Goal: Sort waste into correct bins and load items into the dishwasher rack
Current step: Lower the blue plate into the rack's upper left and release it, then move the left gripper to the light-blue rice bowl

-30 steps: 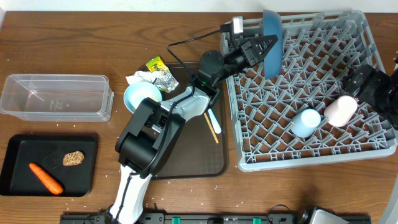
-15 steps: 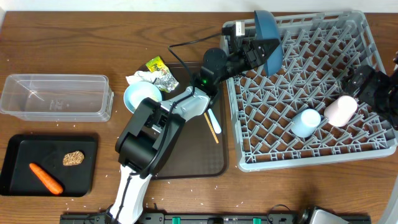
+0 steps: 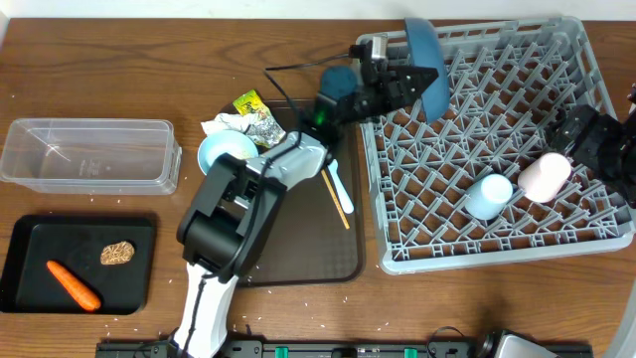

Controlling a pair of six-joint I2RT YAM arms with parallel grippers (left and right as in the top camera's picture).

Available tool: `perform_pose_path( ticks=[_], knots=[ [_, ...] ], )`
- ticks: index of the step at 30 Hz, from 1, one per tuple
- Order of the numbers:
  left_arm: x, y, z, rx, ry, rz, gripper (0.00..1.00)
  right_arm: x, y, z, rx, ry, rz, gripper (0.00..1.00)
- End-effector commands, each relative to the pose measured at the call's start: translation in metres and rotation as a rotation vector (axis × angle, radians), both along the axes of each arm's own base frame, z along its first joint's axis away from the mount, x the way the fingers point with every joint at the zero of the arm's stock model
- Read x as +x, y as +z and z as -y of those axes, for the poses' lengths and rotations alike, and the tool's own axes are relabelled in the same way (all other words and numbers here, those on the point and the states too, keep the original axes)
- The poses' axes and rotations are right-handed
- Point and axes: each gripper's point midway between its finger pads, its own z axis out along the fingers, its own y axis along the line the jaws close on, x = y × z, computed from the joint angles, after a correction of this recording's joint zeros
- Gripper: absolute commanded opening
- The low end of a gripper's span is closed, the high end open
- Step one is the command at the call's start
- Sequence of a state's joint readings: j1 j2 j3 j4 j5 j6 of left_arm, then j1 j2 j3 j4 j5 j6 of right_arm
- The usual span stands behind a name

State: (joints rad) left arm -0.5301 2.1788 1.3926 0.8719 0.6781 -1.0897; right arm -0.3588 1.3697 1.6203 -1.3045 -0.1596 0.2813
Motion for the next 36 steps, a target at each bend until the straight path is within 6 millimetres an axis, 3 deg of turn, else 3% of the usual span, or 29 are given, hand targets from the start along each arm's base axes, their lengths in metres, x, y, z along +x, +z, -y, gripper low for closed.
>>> perform_pose_path(
  ticks=[1,3,9,15,18,25,32,36],
  knots=[
    [0.014,-0.002,-0.023,0.014,0.003,0.008,0.89,-0.001,0.002,0.004,-0.012,-0.006,0.004,0.99],
    [0.015,0.0,-0.028,0.011,-0.006,0.012,0.98,-0.002,0.002,0.004,-0.012,-0.006,0.003,0.99],
    [0.011,0.018,-0.034,0.053,-0.015,0.088,0.98,-0.001,0.002,0.004,-0.013,-0.006,0.006,0.99],
    [0.008,0.01,-0.045,0.18,0.007,0.055,0.98,-0.001,0.002,0.004,-0.013,-0.006,0.004,0.99],
    [0.008,0.008,-0.062,0.29,0.06,0.058,0.98,-0.001,0.002,0.004,-0.013,-0.006,0.005,0.99],
    [-0.002,0.031,-0.1,0.514,0.18,0.128,0.98,-0.001,0.002,0.004,-0.013,-0.006,0.005,0.99],
    [-0.017,0.047,-0.131,0.603,0.21,0.114,0.98,-0.002,0.002,0.004,-0.012,-0.006,0.003,0.99],
    [-0.026,0.046,-0.168,0.743,0.279,0.094,0.98,-0.001,0.002,0.004,-0.013,-0.006,0.006,0.99]
  ],
)
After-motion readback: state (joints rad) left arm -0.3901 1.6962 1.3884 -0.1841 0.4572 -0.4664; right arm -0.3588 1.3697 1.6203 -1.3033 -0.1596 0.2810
